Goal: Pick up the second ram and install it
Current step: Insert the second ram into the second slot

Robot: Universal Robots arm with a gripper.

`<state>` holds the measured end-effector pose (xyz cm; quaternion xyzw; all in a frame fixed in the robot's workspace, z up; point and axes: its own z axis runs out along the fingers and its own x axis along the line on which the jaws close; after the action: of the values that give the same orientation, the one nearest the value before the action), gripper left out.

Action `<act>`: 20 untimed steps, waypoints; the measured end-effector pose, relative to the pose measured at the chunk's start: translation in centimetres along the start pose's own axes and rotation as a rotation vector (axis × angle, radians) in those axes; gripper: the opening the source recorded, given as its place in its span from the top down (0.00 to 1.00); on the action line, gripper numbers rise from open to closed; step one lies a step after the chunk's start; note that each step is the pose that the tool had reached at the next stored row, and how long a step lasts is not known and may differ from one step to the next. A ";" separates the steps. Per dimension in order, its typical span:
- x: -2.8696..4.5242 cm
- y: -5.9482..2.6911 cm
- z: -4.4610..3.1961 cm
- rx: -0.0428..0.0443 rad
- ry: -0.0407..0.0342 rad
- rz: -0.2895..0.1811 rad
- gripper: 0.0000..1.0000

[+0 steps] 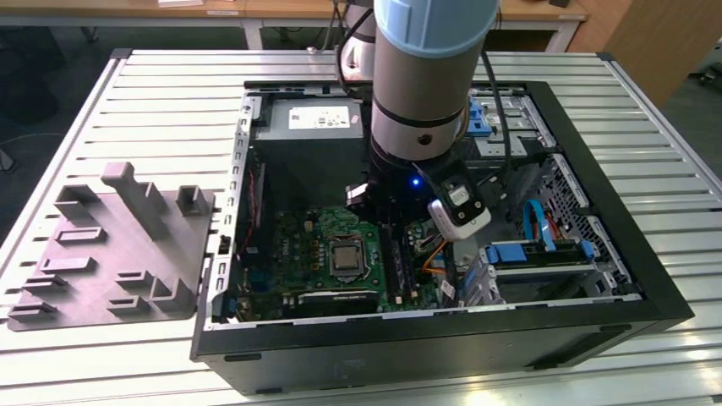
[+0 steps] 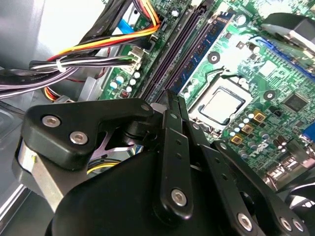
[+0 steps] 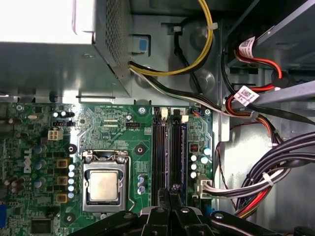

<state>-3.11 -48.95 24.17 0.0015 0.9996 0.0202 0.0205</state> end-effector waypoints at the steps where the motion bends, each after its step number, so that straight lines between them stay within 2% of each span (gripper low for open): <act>1: 0.01 0.03 0.06 -0.0016 -0.0001 0.000 0.89; 7: 0.05 0.04 0.51 -0.0072 -0.0026 0.000 0.89; 12: 0.07 0.03 0.53 -0.0099 -0.0028 0.000 0.89; 13: 0.10 0.03 0.55 -0.0230 -0.0034 0.001 0.89; 14: 0.12 0.03 0.54 -0.0307 -0.0035 0.001 0.89; 20: 0.13 -0.08 0.56 -0.0307 -0.0035 0.002 0.89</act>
<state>-3.22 -49.01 23.60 0.0022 0.9991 0.0356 0.0222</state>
